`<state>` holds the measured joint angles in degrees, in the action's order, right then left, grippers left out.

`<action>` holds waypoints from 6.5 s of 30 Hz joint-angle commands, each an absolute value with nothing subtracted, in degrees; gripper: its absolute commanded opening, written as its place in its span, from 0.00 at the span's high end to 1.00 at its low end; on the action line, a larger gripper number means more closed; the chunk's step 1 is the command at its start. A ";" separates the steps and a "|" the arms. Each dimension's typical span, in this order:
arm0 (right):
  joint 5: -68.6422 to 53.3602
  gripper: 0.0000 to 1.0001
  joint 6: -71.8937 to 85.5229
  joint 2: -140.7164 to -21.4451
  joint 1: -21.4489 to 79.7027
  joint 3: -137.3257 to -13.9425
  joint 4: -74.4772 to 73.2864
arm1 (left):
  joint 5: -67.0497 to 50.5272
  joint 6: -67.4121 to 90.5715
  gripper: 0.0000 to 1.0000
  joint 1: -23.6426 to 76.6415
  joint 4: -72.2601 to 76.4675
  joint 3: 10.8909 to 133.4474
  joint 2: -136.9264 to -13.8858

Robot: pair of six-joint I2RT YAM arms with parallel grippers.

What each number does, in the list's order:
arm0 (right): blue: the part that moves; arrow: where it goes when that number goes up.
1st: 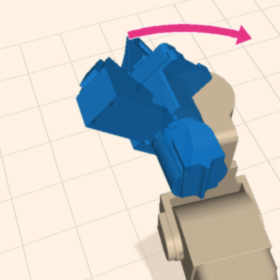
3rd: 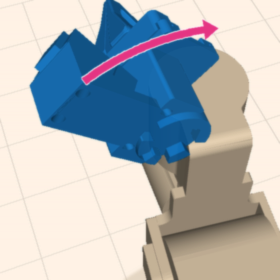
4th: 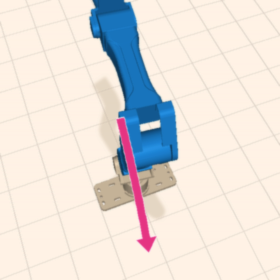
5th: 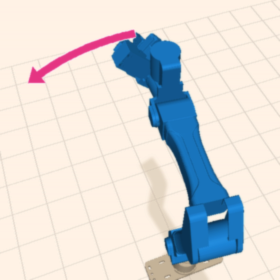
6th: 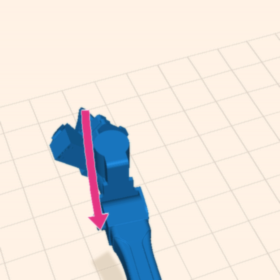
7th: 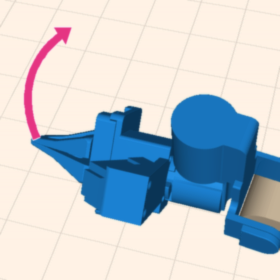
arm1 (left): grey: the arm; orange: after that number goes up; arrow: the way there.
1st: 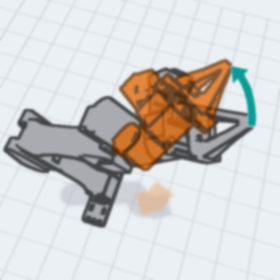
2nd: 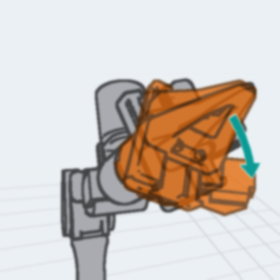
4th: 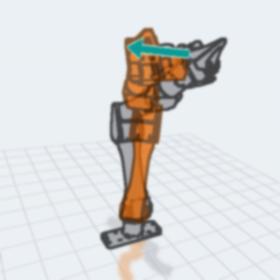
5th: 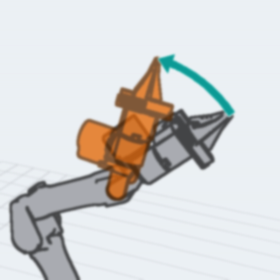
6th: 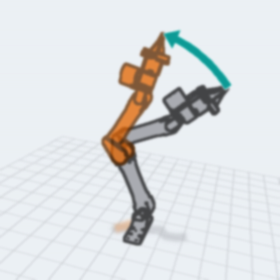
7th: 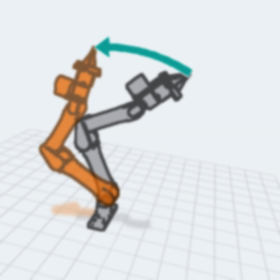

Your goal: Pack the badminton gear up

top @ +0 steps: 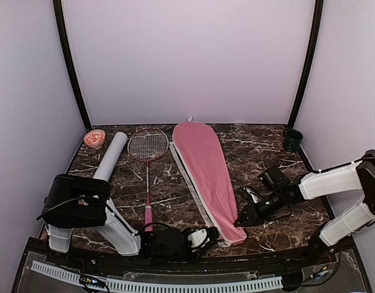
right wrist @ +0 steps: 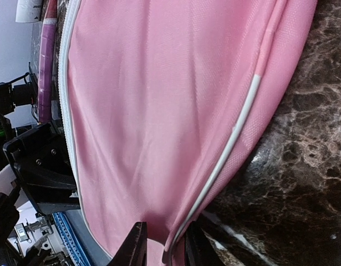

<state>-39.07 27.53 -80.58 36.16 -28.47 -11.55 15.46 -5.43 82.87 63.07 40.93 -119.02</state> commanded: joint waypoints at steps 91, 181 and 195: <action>17.15 0.58 15.83 -118.30 56.64 -96.79 -39.83 | 17.97 46.01 0.38 50.47 -7.48 40.72 -73.34; -19.60 1.00 26.40 -108.79 41.64 -79.97 -8.81 | 16.18 51.50 1.00 52.33 -13.47 40.79 -79.13; -22.90 1.00 26.95 -109.13 41.72 -79.04 -7.77 | 17.17 55.93 1.00 64.32 -12.47 44.25 -85.56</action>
<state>-19.27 26.28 -111.20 41.87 -79.46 -12.12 16.97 54.50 63.64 -14.61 41.28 -82.96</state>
